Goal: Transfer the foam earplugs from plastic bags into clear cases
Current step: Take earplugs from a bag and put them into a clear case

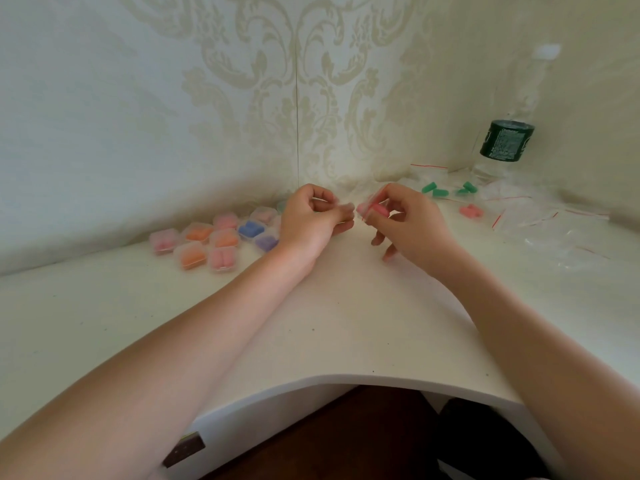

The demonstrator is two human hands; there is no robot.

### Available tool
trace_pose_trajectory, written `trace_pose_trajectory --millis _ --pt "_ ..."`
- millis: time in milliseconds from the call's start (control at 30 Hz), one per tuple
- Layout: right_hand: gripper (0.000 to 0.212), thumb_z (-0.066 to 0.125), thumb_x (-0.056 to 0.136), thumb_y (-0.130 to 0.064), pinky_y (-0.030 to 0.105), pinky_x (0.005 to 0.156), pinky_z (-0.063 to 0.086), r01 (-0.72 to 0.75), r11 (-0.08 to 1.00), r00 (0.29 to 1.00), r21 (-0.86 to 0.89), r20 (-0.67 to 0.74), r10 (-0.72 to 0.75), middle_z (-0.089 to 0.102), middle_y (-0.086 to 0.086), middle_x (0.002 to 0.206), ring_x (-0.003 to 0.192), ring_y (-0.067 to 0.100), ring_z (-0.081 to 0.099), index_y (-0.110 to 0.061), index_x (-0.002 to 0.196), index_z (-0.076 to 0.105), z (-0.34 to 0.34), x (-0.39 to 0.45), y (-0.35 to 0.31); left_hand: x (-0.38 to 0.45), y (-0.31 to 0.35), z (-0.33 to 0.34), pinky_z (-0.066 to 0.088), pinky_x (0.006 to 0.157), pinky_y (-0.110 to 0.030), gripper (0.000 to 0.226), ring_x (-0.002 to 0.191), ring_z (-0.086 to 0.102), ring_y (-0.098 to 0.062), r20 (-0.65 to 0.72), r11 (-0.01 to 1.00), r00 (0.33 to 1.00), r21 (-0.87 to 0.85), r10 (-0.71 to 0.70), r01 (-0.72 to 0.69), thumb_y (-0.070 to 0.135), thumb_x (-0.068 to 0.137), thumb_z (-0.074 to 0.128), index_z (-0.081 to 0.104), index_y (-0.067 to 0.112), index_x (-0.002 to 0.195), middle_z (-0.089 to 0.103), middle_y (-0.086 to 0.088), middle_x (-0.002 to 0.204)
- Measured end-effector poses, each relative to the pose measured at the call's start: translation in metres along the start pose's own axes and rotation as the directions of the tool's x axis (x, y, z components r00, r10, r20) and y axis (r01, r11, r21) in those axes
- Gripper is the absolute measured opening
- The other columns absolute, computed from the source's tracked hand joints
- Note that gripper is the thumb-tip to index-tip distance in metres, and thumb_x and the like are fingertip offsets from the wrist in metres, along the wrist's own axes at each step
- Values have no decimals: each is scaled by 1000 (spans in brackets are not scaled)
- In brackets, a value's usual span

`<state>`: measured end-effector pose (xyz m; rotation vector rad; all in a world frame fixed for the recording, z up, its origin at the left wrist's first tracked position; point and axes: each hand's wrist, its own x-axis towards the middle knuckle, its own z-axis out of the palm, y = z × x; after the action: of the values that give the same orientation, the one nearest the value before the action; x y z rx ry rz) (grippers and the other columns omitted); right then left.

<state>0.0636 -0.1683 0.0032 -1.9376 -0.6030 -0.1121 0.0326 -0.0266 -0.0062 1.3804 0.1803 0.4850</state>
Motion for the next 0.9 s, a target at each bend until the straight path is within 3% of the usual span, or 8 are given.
trace_pose_trajectory --millis 167,367,467,567,667,733,900 --pt "22 55 96 -30 20 37 33 -222 959 963 174 195 188 50 2 76 46 8 45 -10 90 50 3 -1 -3 0 -3 3 57 63 -25 22 63 65 -16 -46 997 998 60 48 -45 -3 81 69 51 10 82 58 -7 73" --pt "17 65 89 -28 16 36 32 -385 847 920 367 219 324 57 -1 76 50 6 49 -13 85 58 0 1 -4 2 -5 1 59 67 -29 24 64 66 -19 -79 992 991 78 110 -104 -5 81 68 52 12 86 59 -8 76" --pt "13 64 89 -23 13 35 33 -483 735 875 475 281 394 59 -2 72 49 4 49 -11 95 64 -4 1 -5 -1 -4 3 58 66 -26 23 67 66 -21 -61 993 992 53 110 -107 -7 83 65 52 11 89 58 -9 78" --pt "12 57 93 -20 9 34 35 -545 580 838 606 365 406 61 0 70 50 3 50 -11 94 66 -7 2 -8 -1 1 1 57 68 -23 24 66 67 -15 89 996 996 -93 4 5 -10 82 64 53 8 93 56 -10 83" --pt "11 55 94 -15 8 32 30 -532 644 846 549 370 384 58 2 72 46 2 47 -6 91 60 -4 0 -7 0 0 -1 57 70 -23 25 66 62 -9 175 1000 985 18 12 -15 -2 79 72 54 11 90 56 -4 80" --pt "10 54 95 -12 9 32 28 -506 707 859 494 358 365 56 4 73 44 2 45 -4 88 56 -2 -1 -6 0 -3 -2 55 74 -26 25 67 59 -10 150 985 986 145 70 -92 4 77 76 54 14 84 57 -1 77" --pt "8 56 94 -11 11 32 29 -469 730 881 497 323 346 55 5 72 42 4 45 -8 87 54 0 -1 -4 6 -6 -5 45 67 -16 23 62 56 -1 218 880 940 347 262 -325 9 80 74 55 22 75 62 7 70"
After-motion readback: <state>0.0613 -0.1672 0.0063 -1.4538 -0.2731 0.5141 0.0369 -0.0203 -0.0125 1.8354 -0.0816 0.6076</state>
